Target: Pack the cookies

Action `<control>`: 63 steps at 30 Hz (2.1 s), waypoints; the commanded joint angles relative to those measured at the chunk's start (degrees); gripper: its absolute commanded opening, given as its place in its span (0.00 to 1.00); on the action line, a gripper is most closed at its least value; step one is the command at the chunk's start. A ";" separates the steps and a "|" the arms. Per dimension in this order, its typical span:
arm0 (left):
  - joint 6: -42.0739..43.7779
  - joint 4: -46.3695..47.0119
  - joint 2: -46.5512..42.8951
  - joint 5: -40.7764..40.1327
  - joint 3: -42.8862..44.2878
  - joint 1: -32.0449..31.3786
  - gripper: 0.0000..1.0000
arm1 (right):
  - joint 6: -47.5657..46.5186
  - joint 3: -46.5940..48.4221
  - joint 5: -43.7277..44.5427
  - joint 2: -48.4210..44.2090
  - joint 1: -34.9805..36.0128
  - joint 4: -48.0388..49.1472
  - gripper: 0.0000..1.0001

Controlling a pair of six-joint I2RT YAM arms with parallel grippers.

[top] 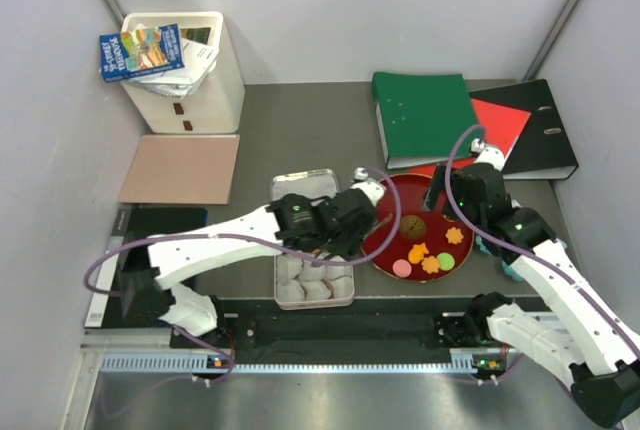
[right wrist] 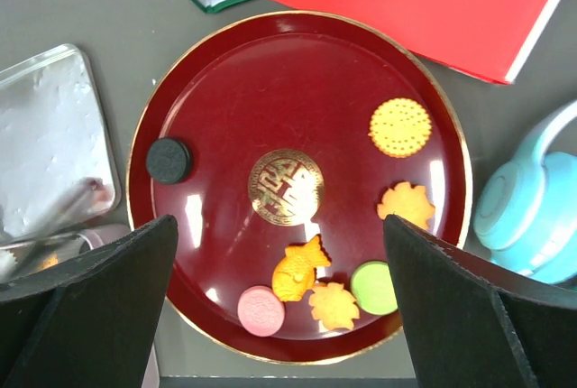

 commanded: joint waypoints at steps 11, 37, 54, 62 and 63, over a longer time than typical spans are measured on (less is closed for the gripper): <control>11.06 14.03 14.31 16.97 8.68 -0.17 0.55 | -0.87 5.87 4.81 -5.01 -3.32 -7.14 0.96; 10.97 14.99 15.89 18.91 -0.02 -0.26 0.51 | -0.61 4.03 4.45 -5.10 -3.50 -7.50 0.96; 11.94 11.84 15.72 10.13 1.64 -0.53 0.37 | -0.52 4.20 4.28 -4.92 -3.50 -6.71 0.96; 11.06 6.39 7.29 1.16 3.93 -0.35 0.32 | -0.35 3.68 3.14 -4.31 -3.58 -5.04 0.96; 10.45 5.77 6.41 0.54 4.02 -0.35 0.32 | -0.35 3.50 2.88 -4.22 -3.50 -4.86 0.96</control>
